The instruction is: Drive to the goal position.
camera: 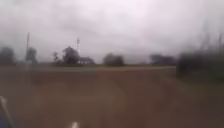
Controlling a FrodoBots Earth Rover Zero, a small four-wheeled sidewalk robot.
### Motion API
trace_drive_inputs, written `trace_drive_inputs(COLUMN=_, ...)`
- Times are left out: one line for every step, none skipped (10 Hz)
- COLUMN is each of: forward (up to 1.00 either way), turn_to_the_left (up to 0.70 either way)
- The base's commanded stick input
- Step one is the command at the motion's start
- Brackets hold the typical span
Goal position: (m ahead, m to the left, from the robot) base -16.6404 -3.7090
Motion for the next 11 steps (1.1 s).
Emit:
trace_drive_inputs(forward=0.70, turn_to_the_left=0.00)
trace_drive_inputs(forward=0.70, turn_to_the_left=0.00)
trace_drive_inputs(forward=0.70, turn_to_the_left=0.00)
trace_drive_inputs(forward=0.70, turn_to_the_left=0.00)
trace_drive_inputs(forward=0.70, turn_to_the_left=0.00)
trace_drive_inputs(forward=0.70, turn_to_the_left=0.00)
trace_drive_inputs(forward=0.70, turn_to_the_left=0.00)
trace_drive_inputs(forward=0.70, turn_to_the_left=0.00)
trace_drive_inputs(forward=0.70, turn_to_the_left=0.00)
trace_drive_inputs(forward=0.70, turn_to_the_left=0.00)
trace_drive_inputs(forward=0.70, turn_to_the_left=0.00)
